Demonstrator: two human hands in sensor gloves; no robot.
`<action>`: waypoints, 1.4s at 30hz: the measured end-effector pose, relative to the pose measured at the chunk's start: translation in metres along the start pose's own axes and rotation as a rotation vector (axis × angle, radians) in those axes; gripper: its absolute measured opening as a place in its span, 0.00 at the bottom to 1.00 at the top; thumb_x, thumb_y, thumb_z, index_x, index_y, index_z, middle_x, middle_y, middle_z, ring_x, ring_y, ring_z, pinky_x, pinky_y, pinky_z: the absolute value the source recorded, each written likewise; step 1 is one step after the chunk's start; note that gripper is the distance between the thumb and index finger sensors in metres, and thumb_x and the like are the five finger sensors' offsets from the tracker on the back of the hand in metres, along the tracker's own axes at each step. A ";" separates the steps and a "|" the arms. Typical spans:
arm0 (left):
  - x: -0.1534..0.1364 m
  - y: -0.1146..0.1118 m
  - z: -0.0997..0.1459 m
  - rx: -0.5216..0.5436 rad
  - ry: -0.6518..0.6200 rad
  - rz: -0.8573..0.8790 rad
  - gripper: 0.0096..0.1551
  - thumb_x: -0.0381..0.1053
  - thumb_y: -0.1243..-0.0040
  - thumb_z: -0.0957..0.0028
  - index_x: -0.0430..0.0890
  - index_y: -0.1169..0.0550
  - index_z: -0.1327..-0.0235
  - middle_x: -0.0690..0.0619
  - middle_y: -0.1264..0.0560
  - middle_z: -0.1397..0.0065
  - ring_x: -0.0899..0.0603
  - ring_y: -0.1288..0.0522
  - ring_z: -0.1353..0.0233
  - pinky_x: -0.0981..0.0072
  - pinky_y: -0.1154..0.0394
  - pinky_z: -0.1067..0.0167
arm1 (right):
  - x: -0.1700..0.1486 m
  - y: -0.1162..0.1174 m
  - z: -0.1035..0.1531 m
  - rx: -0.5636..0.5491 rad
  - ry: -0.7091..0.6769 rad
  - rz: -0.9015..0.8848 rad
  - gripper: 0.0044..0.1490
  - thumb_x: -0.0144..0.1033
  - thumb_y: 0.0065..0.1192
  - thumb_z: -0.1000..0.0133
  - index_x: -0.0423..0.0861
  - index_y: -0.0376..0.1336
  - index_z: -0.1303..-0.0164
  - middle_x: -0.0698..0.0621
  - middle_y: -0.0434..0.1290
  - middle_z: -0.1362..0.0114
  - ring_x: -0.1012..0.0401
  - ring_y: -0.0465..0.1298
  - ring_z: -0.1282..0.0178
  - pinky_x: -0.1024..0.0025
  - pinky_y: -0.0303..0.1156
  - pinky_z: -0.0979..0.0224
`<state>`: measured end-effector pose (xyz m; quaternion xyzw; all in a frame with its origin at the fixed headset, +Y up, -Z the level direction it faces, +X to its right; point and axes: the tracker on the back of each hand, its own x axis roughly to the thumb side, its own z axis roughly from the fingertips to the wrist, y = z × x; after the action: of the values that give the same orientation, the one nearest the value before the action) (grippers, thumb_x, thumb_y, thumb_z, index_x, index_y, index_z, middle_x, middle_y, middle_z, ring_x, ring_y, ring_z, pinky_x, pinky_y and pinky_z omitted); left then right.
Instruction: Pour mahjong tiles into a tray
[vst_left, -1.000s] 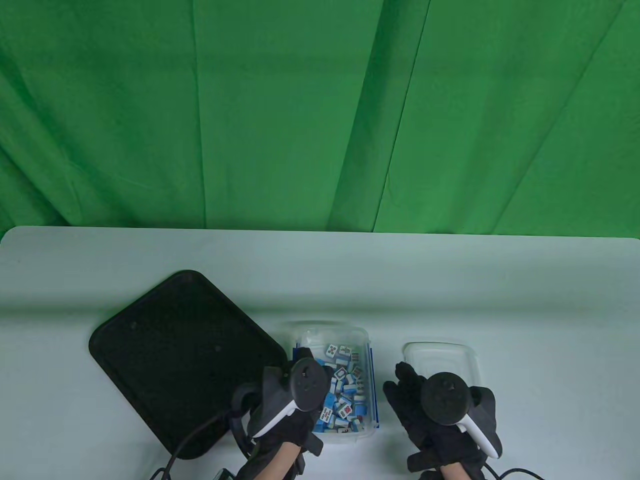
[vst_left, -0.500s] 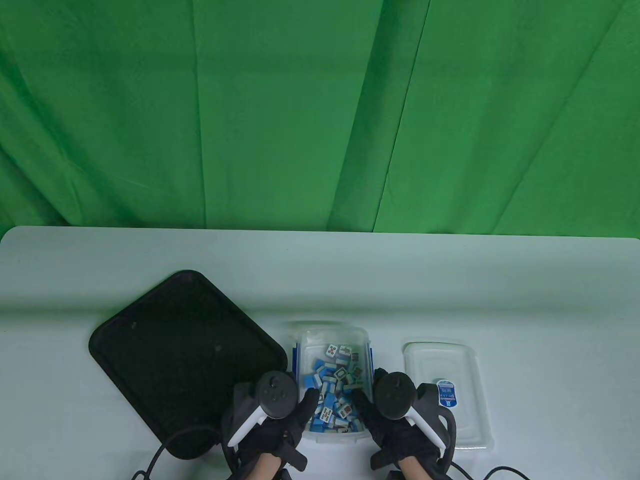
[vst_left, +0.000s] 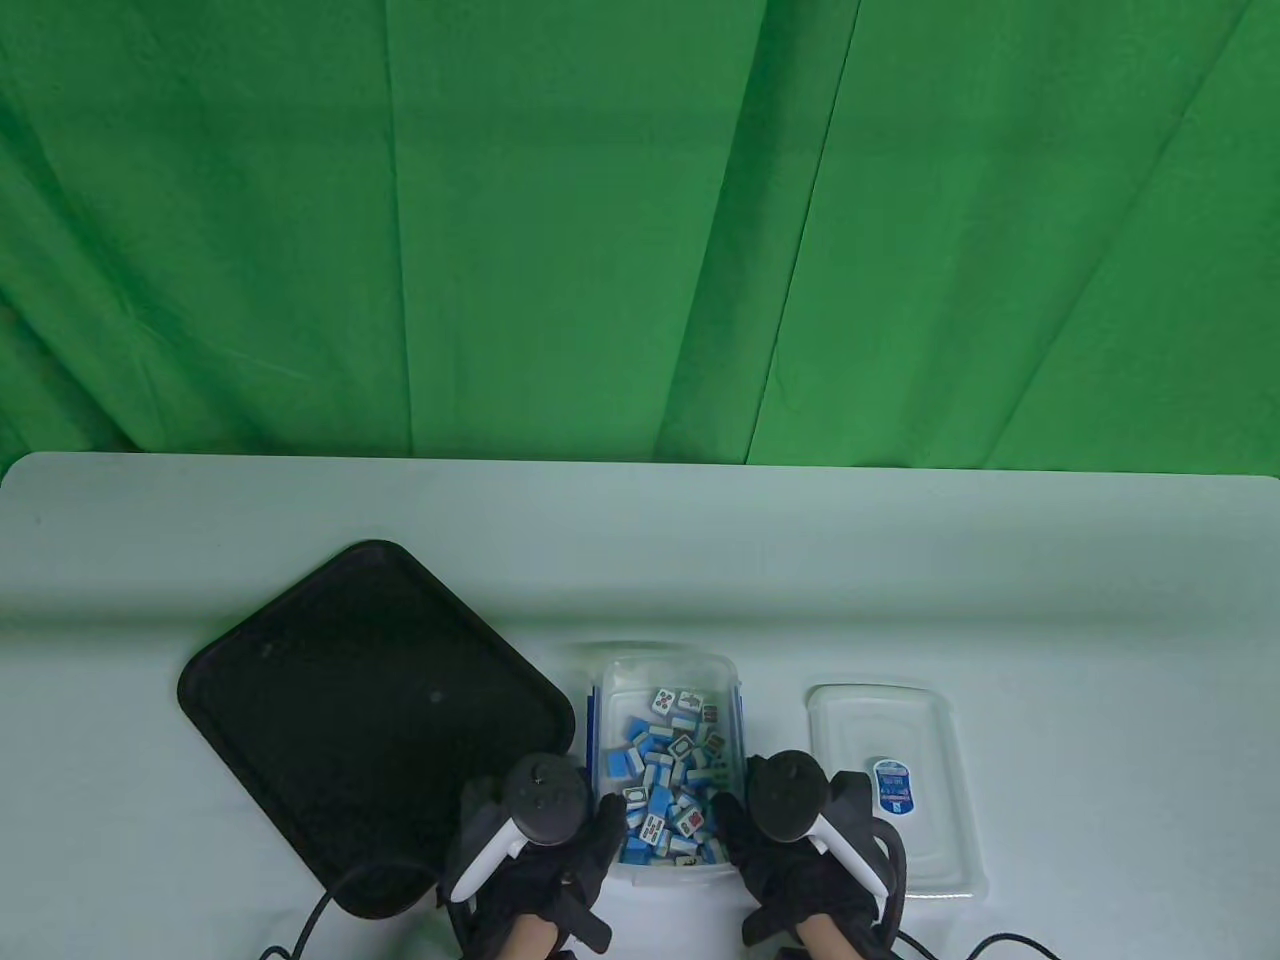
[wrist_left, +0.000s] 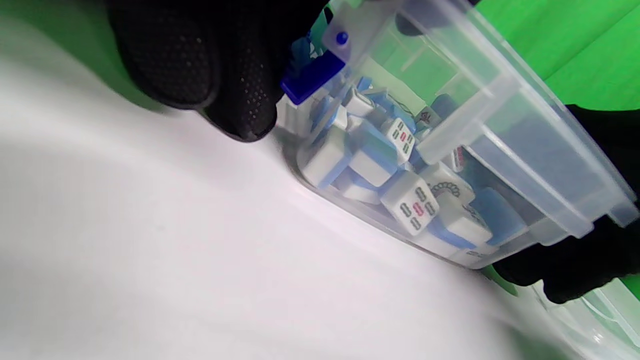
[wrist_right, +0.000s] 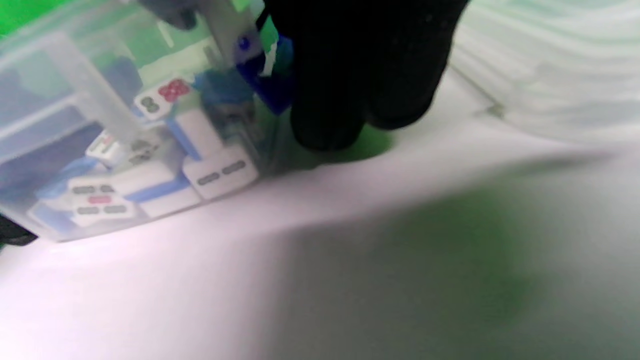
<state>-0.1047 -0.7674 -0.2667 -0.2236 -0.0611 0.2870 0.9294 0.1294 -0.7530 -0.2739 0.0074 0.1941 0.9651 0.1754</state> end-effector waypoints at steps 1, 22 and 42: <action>0.000 0.000 0.000 -0.005 -0.004 0.007 0.42 0.56 0.64 0.28 0.24 0.45 0.18 0.29 0.28 0.27 0.36 0.19 0.39 0.46 0.24 0.46 | 0.000 0.000 0.000 -0.003 0.001 0.003 0.45 0.54 0.40 0.25 0.32 0.43 0.11 0.36 0.68 0.20 0.52 0.80 0.38 0.58 0.78 0.33; 0.002 0.001 0.000 0.041 -0.074 0.069 0.40 0.52 0.63 0.29 0.21 0.44 0.21 0.27 0.25 0.31 0.38 0.16 0.46 0.49 0.21 0.51 | -0.003 -0.004 0.002 -0.088 -0.068 -0.142 0.42 0.45 0.40 0.25 0.26 0.46 0.14 0.33 0.71 0.25 0.50 0.80 0.39 0.56 0.77 0.34; -0.009 -0.011 -0.003 -0.100 -0.434 0.924 0.65 0.67 0.51 0.32 0.28 0.74 0.27 0.21 0.55 0.19 0.19 0.42 0.20 0.30 0.34 0.34 | -0.017 -0.034 0.023 -0.246 -0.271 -0.325 0.41 0.48 0.42 0.26 0.31 0.49 0.14 0.35 0.71 0.25 0.49 0.79 0.39 0.54 0.76 0.33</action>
<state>-0.1058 -0.7818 -0.2645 -0.2067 -0.1609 0.7044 0.6597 0.1586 -0.7211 -0.2645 0.0838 0.0483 0.9308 0.3526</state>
